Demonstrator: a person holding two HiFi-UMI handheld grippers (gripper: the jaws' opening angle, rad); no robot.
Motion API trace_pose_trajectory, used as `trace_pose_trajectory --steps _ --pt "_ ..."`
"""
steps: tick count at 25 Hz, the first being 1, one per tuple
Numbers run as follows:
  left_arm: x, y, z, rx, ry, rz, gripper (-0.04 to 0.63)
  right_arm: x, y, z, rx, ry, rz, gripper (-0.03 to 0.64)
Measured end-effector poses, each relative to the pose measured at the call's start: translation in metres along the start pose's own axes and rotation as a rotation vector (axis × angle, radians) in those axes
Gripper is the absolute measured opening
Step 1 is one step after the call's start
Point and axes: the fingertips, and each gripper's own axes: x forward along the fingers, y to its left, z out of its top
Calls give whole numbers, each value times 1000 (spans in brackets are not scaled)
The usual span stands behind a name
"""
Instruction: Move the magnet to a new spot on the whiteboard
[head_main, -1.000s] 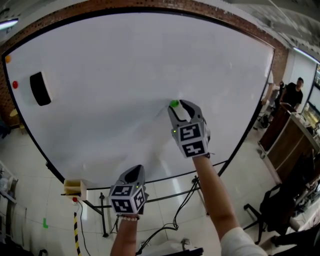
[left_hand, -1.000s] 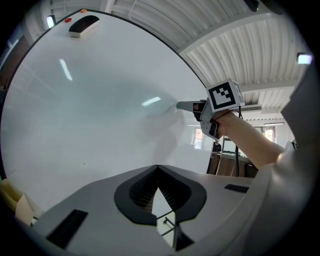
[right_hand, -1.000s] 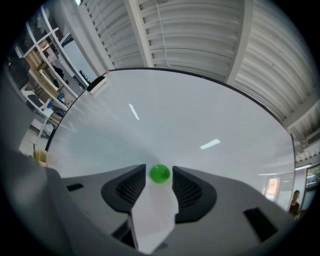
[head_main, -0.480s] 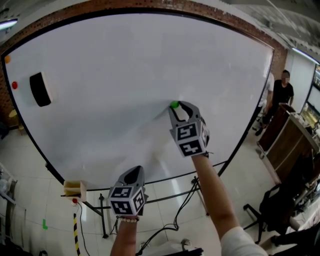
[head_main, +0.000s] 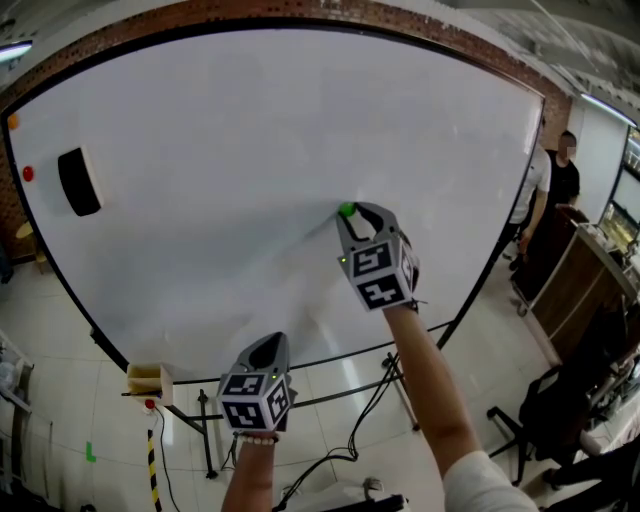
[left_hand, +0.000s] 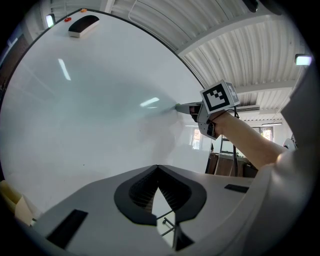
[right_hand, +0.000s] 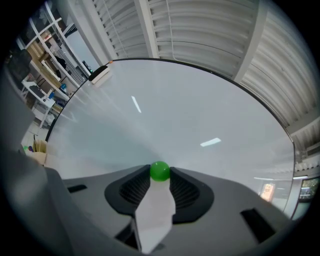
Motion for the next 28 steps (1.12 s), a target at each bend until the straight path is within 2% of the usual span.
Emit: trace_pose_trajectory --steps 6,12,17,22,28 --pt "2 -4 0 8 8 -16 -5 1 -1 2 -3 15 11 133" --pt "2 -7 0 18 13 -30 -5 -29 -8 18 27 -40 0 133" --pt "8 -8 -5 9 20 -48 -5 -76 -15 17 175 -110 63 135" --pt "13 -4 -16 -3 35 -74 -5 -116 -5 -43 296 -67 35 135" --pt "20 2 -31 2 70 -107 -5 -154 47 -146 536 68 17 135"
